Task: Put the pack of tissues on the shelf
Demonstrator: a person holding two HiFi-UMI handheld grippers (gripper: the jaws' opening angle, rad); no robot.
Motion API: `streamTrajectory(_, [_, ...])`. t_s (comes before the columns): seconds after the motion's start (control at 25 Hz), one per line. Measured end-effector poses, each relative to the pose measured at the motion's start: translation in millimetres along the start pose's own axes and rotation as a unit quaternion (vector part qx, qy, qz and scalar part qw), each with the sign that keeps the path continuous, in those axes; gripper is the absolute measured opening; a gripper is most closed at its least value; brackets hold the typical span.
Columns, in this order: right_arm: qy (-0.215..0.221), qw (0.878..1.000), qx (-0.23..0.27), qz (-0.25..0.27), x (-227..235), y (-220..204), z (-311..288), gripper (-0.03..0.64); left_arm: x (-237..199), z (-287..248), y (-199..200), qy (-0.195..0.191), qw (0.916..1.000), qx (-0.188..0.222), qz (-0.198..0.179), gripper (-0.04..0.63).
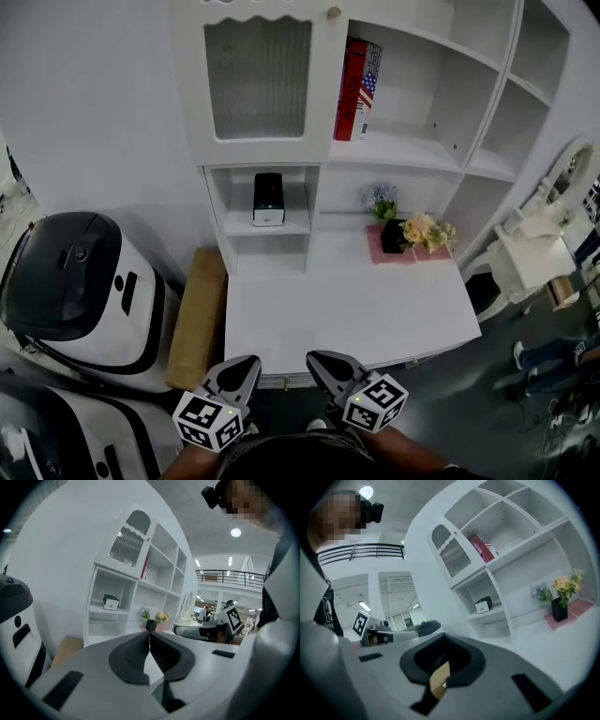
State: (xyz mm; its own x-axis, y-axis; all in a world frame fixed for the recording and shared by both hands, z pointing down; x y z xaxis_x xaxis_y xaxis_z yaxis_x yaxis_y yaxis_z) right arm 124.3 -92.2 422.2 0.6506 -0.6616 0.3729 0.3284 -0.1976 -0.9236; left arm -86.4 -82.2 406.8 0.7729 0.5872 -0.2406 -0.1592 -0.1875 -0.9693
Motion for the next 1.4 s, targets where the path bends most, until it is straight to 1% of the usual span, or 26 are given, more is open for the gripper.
streamTrajectory(0.32, [-0.025, 0.999, -0.009, 0.021, -18, -11, -17, 0.006, -30, 15, 1, -0.015, 0.9998, -0.007, 0.009, 0.015])
streamTrajectory(0.6, [-0.038, 0.999, -0.015, 0.031, -27, -13, -24, 0.006, -41, 23, 5, -0.029, 0.9995, -0.003, 0.011, 0.015])
streamTrajectory(0.8, [-0.039, 0.998, -0.018, 0.041, -32, -14, -28, 0.006, -45, 25, 5, -0.035, 0.9993, -0.002, 0.013, 0.015])
streamTrajectory(1.4, [-0.046, 0.998, -0.021, 0.045, -37, -16, -27, 0.006, -49, 29, 4, -0.035, 0.9993, 0.002, 0.012, 0.015])
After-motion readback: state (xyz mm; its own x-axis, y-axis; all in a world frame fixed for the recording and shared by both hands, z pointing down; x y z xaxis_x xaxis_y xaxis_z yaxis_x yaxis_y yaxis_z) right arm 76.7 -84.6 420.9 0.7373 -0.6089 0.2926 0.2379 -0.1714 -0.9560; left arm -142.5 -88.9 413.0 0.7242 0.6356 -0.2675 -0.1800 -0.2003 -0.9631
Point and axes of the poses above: the fingertips, and each gripper's own axes: z backward along the fingers, x to its right, y out of its top, the point moved 8 cm from there along z, backward along the fingers, and after that the axes turned 12 degrees about x, right-handed, at the moved point
